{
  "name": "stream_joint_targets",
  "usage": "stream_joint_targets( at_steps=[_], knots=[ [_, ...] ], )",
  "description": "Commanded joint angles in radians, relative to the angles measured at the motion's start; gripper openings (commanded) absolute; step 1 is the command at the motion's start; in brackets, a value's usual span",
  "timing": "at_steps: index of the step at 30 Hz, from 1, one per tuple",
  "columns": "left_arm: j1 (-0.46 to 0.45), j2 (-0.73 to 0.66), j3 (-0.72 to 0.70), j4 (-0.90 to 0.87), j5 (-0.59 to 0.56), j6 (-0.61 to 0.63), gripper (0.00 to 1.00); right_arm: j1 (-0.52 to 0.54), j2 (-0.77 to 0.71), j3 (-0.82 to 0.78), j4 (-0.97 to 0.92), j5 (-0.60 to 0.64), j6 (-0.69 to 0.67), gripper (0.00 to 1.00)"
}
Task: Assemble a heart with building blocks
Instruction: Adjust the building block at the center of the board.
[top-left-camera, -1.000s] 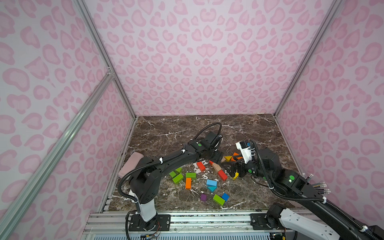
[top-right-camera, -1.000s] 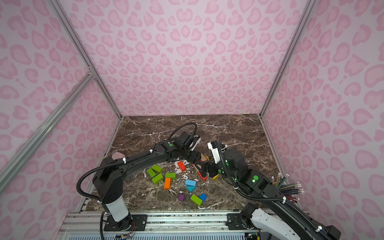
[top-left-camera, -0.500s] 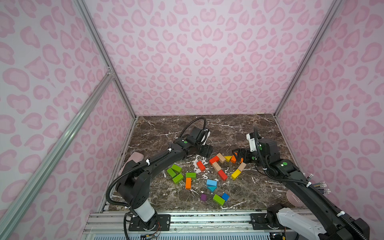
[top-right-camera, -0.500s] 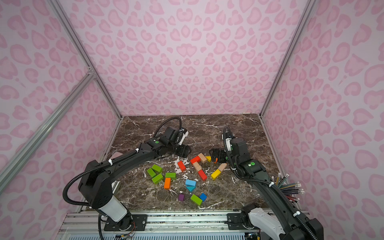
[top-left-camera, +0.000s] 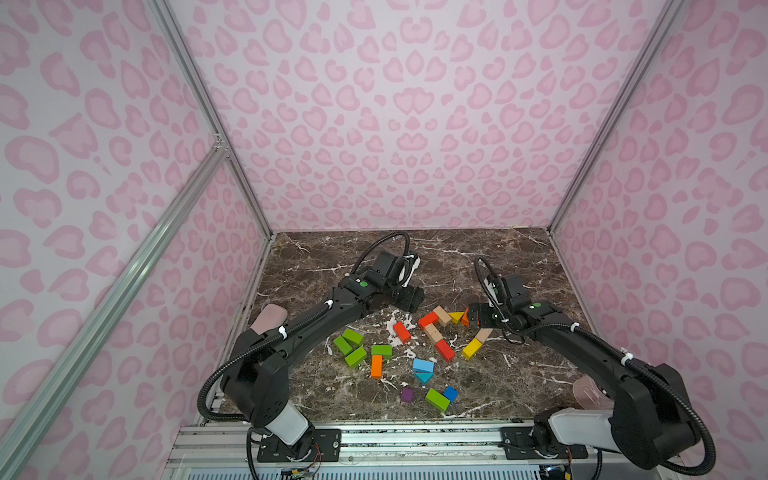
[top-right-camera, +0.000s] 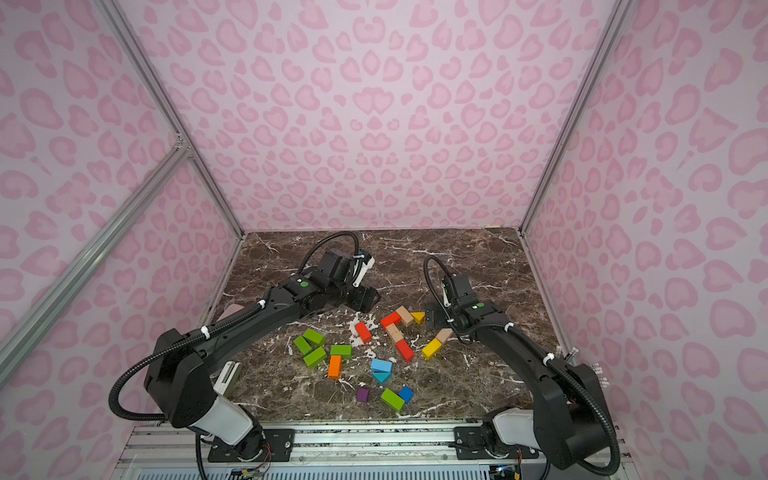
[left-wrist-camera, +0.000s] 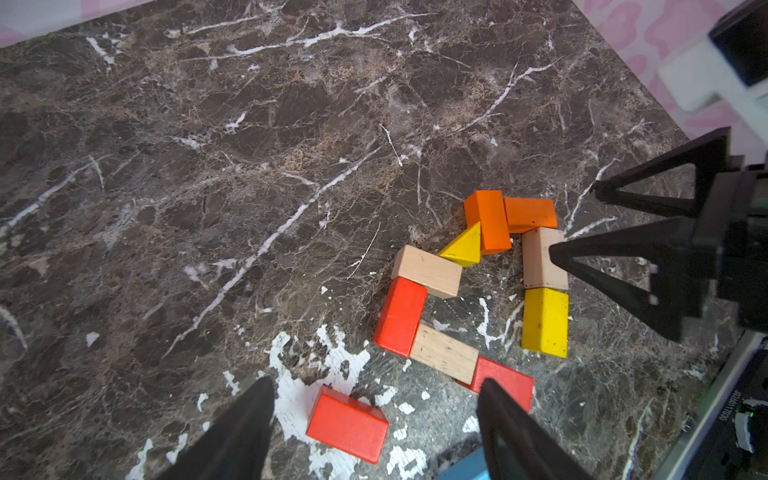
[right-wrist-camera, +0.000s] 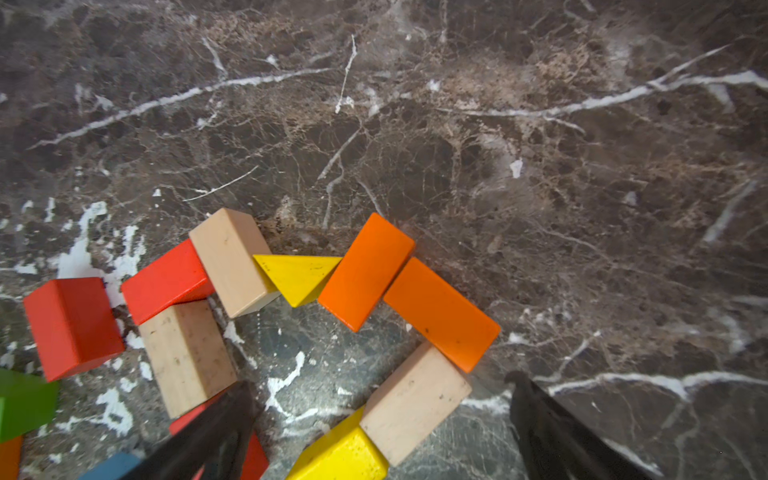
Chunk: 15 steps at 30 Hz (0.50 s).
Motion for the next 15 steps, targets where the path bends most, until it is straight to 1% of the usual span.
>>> stream_joint_targets(
  at_steps=[1,6,15],
  knots=[
    [0.007,-0.035,0.017,-0.003,-0.017,0.041,0.8,0.005,0.039,0.02,0.0,0.063,-0.035,1.0],
    [0.015,-0.064,0.001,0.006,-0.024,0.052,0.8,0.017,0.093,0.028,0.018,0.064,-0.051,0.99],
    [0.02,-0.06,-0.008,0.019,-0.02,0.054,0.8,0.038,0.178,0.055,0.031,0.096,-0.056,1.0]
  ],
)
